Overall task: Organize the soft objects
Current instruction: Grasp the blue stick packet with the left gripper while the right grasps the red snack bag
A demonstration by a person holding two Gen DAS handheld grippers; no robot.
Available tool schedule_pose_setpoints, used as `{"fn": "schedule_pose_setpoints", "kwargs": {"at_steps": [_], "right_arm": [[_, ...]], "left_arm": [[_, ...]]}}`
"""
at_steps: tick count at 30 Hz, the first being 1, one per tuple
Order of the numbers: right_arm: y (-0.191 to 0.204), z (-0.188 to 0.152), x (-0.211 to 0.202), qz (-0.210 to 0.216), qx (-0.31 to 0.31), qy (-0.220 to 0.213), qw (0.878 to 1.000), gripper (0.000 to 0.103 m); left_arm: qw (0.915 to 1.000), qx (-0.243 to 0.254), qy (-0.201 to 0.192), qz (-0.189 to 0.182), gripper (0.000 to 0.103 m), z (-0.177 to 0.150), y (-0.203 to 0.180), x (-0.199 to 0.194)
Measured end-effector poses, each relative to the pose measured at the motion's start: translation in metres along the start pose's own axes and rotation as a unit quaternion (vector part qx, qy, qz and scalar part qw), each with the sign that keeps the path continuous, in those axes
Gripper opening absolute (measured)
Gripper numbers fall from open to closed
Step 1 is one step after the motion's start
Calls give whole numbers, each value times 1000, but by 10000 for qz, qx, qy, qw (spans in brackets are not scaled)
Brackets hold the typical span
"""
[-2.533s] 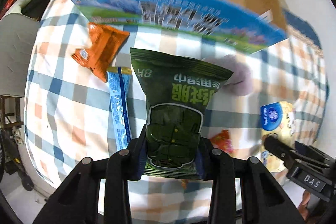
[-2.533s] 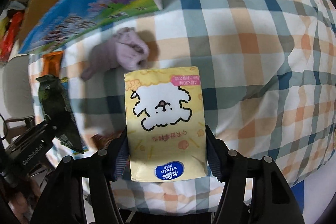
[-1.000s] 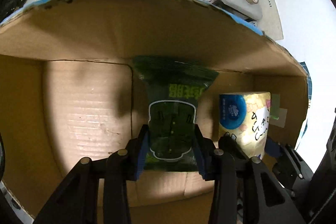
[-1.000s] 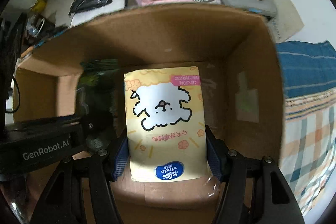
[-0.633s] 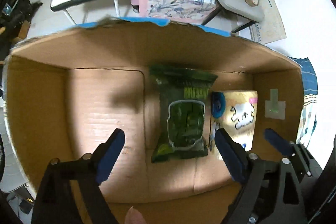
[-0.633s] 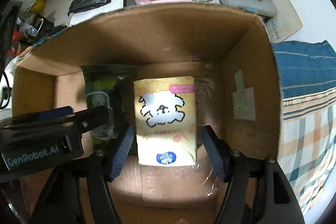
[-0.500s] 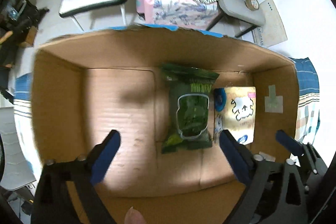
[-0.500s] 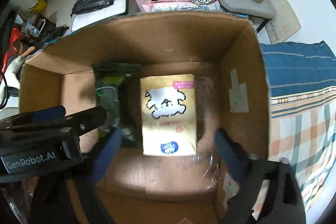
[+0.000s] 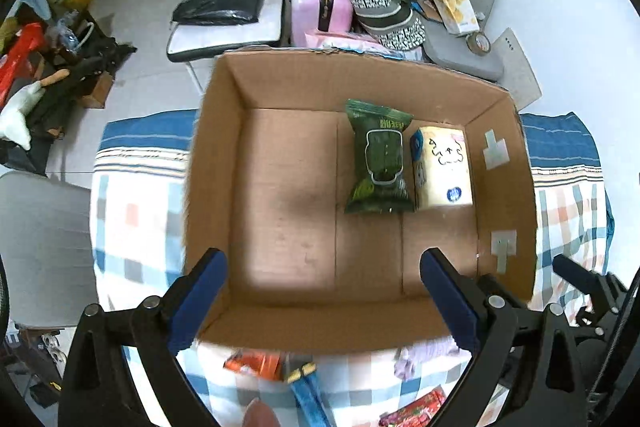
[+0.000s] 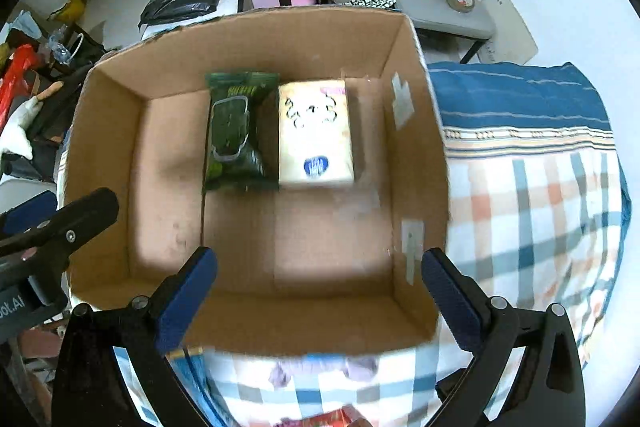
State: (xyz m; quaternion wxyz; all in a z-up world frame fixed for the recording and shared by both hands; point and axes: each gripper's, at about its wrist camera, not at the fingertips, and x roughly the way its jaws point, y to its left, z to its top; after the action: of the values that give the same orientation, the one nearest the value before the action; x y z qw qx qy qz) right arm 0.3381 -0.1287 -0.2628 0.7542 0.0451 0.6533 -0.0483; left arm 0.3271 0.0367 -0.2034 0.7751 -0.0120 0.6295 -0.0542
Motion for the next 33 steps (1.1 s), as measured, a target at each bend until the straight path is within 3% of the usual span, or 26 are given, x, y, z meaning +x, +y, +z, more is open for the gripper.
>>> {"fn": "schedule_pose_setpoints", "kwargs": {"at_steps": [12, 19, 24, 27, 33], "right_arm": [[0, -69, -108, -27, -251, -877, 9958, 103], [-8, -116, -143, 205, -359, -846, 9956, 103], [-29, -166, -116, 557, 46, -143, 9983, 103], [-49, -203, -71, 847, 607, 550, 9930, 103], [-82, -267, 43, 1369, 2094, 1990, 9475, 103]], "left_arm": [[9964, -135, -829, 152, 99, -66, -5, -100], [9959, -184, -846, 265, 99, -120, -6, -118], [9979, -389, -413, 304, 99, -168, 0, -92], [9980, -476, 17, 408, 99, -191, 4, -63], [9924, -737, 787, 591, 99, -233, 24, -1]]}}
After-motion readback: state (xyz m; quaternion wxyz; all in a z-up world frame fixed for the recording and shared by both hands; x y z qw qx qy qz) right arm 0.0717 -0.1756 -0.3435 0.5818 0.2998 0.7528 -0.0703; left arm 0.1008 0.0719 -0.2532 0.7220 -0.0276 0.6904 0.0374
